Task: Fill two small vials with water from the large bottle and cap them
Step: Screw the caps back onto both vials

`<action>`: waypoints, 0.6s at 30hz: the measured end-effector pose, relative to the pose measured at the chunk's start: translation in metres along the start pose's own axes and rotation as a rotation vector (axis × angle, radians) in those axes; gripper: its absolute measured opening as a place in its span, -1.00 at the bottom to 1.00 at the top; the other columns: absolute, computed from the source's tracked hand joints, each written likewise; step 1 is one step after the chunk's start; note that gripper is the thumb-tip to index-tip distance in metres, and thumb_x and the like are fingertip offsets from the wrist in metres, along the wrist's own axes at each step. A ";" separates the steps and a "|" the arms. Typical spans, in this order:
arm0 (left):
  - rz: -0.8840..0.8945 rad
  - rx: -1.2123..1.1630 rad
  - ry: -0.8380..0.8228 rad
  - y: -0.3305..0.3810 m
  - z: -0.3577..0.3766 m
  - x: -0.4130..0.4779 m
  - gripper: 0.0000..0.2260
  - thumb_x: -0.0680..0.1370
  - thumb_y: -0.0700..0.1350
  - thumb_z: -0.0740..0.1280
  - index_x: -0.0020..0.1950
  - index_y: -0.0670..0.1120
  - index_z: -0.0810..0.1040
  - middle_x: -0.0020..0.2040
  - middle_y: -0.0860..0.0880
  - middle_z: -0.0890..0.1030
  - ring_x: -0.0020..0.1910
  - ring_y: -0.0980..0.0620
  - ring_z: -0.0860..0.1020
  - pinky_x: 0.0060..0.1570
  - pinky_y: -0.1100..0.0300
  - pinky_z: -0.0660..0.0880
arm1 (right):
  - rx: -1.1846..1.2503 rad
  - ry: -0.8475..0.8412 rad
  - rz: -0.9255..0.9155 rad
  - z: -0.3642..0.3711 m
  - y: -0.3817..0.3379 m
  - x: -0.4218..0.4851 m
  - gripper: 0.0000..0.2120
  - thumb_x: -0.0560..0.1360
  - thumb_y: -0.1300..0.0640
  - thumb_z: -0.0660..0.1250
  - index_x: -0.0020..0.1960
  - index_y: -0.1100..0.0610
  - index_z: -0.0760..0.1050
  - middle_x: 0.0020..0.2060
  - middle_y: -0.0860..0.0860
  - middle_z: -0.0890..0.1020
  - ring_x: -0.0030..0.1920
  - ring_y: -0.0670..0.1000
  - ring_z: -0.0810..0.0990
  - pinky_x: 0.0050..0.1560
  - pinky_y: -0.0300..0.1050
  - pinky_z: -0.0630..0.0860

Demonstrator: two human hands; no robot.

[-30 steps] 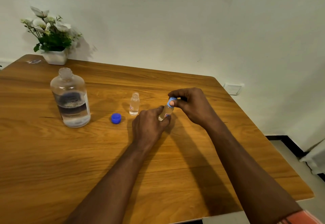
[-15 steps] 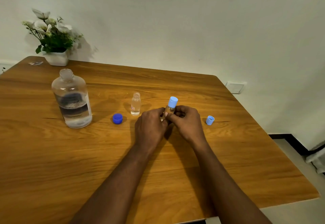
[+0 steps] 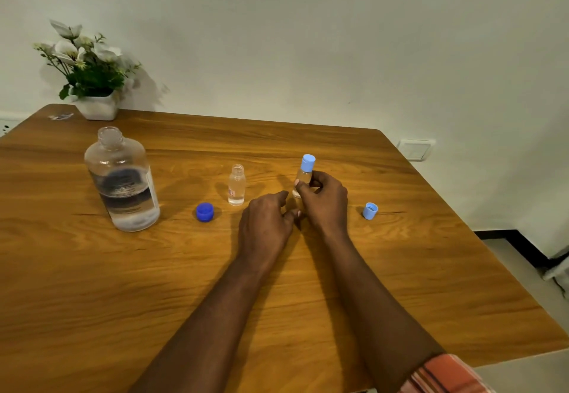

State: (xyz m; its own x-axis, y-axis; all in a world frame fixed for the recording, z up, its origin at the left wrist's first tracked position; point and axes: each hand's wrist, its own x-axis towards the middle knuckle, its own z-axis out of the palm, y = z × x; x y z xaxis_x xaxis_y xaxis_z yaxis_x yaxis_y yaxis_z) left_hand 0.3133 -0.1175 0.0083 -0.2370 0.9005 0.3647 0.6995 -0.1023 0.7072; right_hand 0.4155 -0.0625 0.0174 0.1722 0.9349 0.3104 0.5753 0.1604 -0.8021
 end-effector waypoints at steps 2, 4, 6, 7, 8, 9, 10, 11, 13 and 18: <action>-0.004 0.004 0.008 0.000 0.001 0.000 -0.57 0.47 -0.01 0.45 0.30 -0.08 0.53 0.09 -0.04 0.66 0.07 -0.02 0.61 -0.07 0.20 0.44 | -0.008 0.007 -0.004 0.002 0.001 0.000 -0.79 0.48 -0.01 0.42 0.04 0.07 0.65 -0.16 -0.12 0.64 -0.12 -0.08 0.62 -0.07 0.01 0.60; -0.004 0.000 0.015 0.001 0.001 0.000 -0.58 0.47 -0.01 0.46 0.29 -0.09 0.54 0.08 -0.04 0.67 0.06 -0.02 0.61 -0.10 0.23 0.41 | -0.030 -0.003 -0.006 0.002 0.003 0.001 -0.78 0.47 0.00 0.43 0.05 0.08 0.65 -0.11 -0.09 0.67 -0.09 -0.07 0.63 -0.04 0.02 0.61; 0.005 0.007 0.010 0.001 0.001 0.000 -0.62 0.47 -0.01 0.46 0.25 -0.10 0.57 0.07 -0.06 0.67 0.06 -0.03 0.61 -0.07 0.18 0.45 | -0.055 -0.032 -0.004 0.001 0.004 0.001 -0.72 0.46 -0.02 0.45 0.10 0.10 0.64 -0.03 -0.02 0.71 -0.07 -0.04 0.65 -0.03 0.00 0.61; 0.007 0.009 0.009 0.001 0.000 0.001 -0.64 0.46 -0.01 0.46 0.22 -0.11 0.59 0.06 -0.07 0.67 0.05 -0.05 0.62 -0.06 0.14 0.48 | -0.057 -0.046 0.006 0.000 0.004 0.001 -0.63 0.45 -0.03 0.47 0.18 0.14 0.61 0.03 0.02 0.70 -0.02 -0.01 0.65 -0.02 -0.03 0.60; 0.008 0.009 0.008 0.000 0.000 0.001 -0.65 0.46 -0.01 0.46 0.20 -0.11 0.59 0.06 -0.07 0.67 0.04 -0.05 0.62 -0.05 0.12 0.49 | -0.044 -0.052 0.025 -0.002 0.004 0.000 -0.51 0.43 -0.03 0.49 0.28 0.17 0.56 0.10 0.04 0.69 0.04 0.01 0.65 0.00 -0.07 0.58; 0.005 0.010 0.009 0.000 -0.001 0.001 -0.65 0.46 -0.01 0.45 0.20 -0.11 0.59 0.07 -0.08 0.67 0.05 -0.05 0.62 -0.04 0.11 0.50 | -0.026 -0.049 0.045 -0.004 0.005 -0.002 -0.42 0.42 -0.03 0.51 0.36 0.19 0.50 0.15 0.06 0.67 0.09 0.03 0.65 0.02 -0.10 0.56; 0.001 0.011 0.010 0.000 -0.001 0.001 -0.63 0.47 -0.01 0.45 0.23 -0.11 0.58 0.08 -0.07 0.67 0.06 -0.04 0.61 -0.02 0.12 0.50 | -0.012 -0.041 0.057 -0.007 0.006 -0.006 -0.38 0.42 -0.02 0.52 0.39 0.20 0.47 0.17 0.07 0.66 0.11 0.03 0.64 0.02 -0.13 0.54; -0.004 0.014 0.010 -0.001 -0.002 0.001 -0.61 0.48 0.00 0.44 0.26 -0.10 0.56 0.10 -0.06 0.66 0.08 -0.03 0.61 0.00 0.14 0.49 | 0.000 -0.031 0.062 -0.010 0.008 -0.011 -0.40 0.42 0.01 0.52 0.38 0.20 0.48 0.17 0.08 0.66 0.11 0.02 0.64 0.02 -0.16 0.53; -0.008 0.017 0.009 -0.001 -0.004 0.000 -0.61 0.49 0.00 0.43 0.28 -0.09 0.55 0.11 -0.04 0.66 0.09 -0.01 0.60 0.02 0.15 0.49 | 0.025 0.003 0.066 -0.019 0.012 -0.021 -0.54 0.43 0.10 0.51 0.29 0.21 0.56 0.10 0.09 0.69 0.05 -0.01 0.65 0.04 -0.18 0.55; -0.020 0.016 0.016 0.001 -0.012 -0.011 -0.67 0.50 0.01 0.40 0.23 -0.05 0.59 0.06 0.01 0.68 0.03 -0.04 0.61 0.00 0.08 0.51 | -0.001 0.264 0.155 -0.053 0.023 -0.035 -0.81 0.48 0.14 0.43 0.05 0.17 0.67 -0.05 0.08 0.73 -0.01 0.08 0.67 0.01 -0.12 0.53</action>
State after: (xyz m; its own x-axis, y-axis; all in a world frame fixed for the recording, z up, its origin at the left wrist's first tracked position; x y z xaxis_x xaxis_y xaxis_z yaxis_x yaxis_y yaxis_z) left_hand 0.3081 -0.1327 0.0125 -0.2616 0.8952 0.3607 0.7054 -0.0777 0.7046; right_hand 0.4644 -0.1084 0.0152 0.4593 0.8336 0.3067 0.5271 0.0222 -0.8495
